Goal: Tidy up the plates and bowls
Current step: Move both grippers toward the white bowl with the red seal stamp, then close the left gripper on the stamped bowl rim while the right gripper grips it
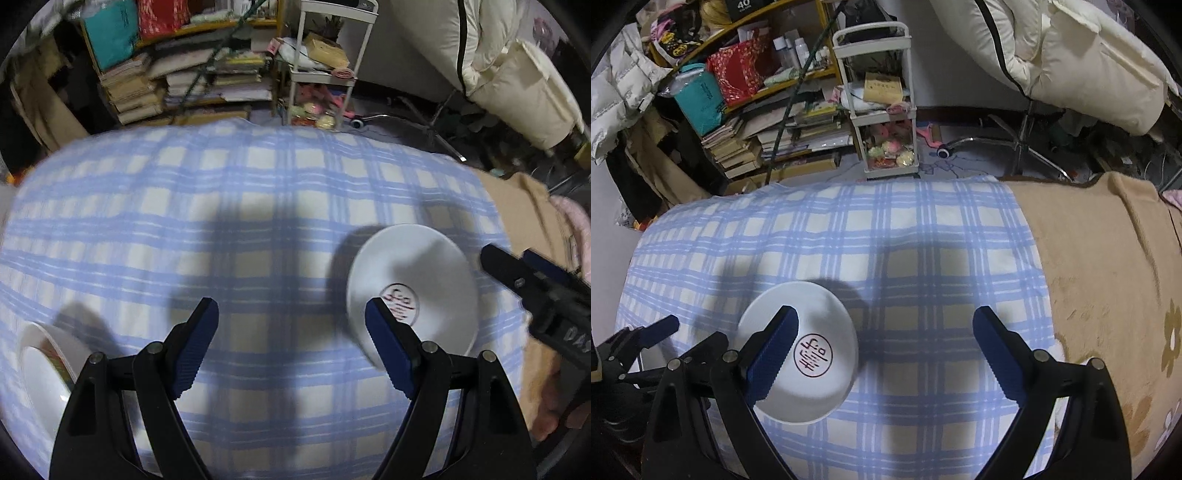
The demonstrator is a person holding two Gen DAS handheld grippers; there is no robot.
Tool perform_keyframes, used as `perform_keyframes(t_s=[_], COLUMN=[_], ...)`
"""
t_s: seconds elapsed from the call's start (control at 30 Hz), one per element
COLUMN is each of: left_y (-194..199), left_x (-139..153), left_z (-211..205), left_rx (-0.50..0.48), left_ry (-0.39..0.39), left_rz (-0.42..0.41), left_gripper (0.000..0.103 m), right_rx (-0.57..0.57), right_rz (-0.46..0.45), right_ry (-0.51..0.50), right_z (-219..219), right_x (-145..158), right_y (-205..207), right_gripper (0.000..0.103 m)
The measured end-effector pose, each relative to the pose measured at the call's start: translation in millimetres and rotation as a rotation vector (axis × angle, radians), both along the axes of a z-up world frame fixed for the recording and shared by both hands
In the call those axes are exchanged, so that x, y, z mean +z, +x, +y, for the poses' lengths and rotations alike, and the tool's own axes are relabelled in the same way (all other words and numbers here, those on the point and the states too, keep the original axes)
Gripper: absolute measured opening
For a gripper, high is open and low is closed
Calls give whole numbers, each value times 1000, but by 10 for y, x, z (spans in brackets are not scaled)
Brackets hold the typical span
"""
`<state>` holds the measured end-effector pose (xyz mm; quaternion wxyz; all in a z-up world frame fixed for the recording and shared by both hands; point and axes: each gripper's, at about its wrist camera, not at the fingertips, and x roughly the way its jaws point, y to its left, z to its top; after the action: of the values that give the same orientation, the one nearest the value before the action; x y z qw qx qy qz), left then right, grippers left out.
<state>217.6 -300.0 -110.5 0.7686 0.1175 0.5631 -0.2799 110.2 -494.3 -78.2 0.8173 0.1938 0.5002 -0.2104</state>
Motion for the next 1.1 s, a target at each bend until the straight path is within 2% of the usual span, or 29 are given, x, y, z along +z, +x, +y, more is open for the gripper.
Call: perform_keyframes(t_s=[0.07, 0.2, 0.23, 0.3, 0.33, 0.37, 0.4, 0.47, 0.5, 0.57, 0.67, 0.9, 1.1], left_y=[8, -2, -2, -3, -4, 0, -4, -35, -62, -89, -144, -244, -288], left_x=[-29, -79, -98, -140, -163, -198, -210, -214, -222, -230, -222, -67, 147], left_z=[2, -50, -63, -93, -96, -113, -125, -169, -209, -256, -319, -307, -87], left_rx=[6, -11, -15, -24, -33, -40, -42, -47, -56, -65, -69, -65, -33], left_ry=[-14, 14, 26, 41, 34, 12, 1, 0, 6, 1, 19, 57, 42], left_rz=[16, 12, 9, 24, 51, 101, 118, 109, 102, 107, 90, 50, 30], left_gripper=[80, 80, 78, 62, 45, 35, 32, 22, 19, 9, 7, 7, 8], right_rx=[-2, -17, -23, -25, -24, -23, -19, -14, -18, -18, -4, -10, 9], right_rz=[10, 26, 31, 34, 36, 39, 38, 35, 34, 42, 59, 29, -14], right_ry=[12, 51, 66, 98, 112, 138, 162, 260, 298, 313, 317, 311, 311], right_z=[-13, -59, -75, -98, -99, -106, -112, -111, -102, -61, 21, 122, 268], right_x=[-49, -141, -169, -225, -251, -294, -324, -435, -487, -550, -603, -530, -347], right_y=[-1, -12, -14, -11, -9, -6, -6, -3, -2, -1, 7, -81, -110], right_gripper=[100, 97, 93, 87, 80, 70, 65, 34, 31, 24, 11, 10, 10])
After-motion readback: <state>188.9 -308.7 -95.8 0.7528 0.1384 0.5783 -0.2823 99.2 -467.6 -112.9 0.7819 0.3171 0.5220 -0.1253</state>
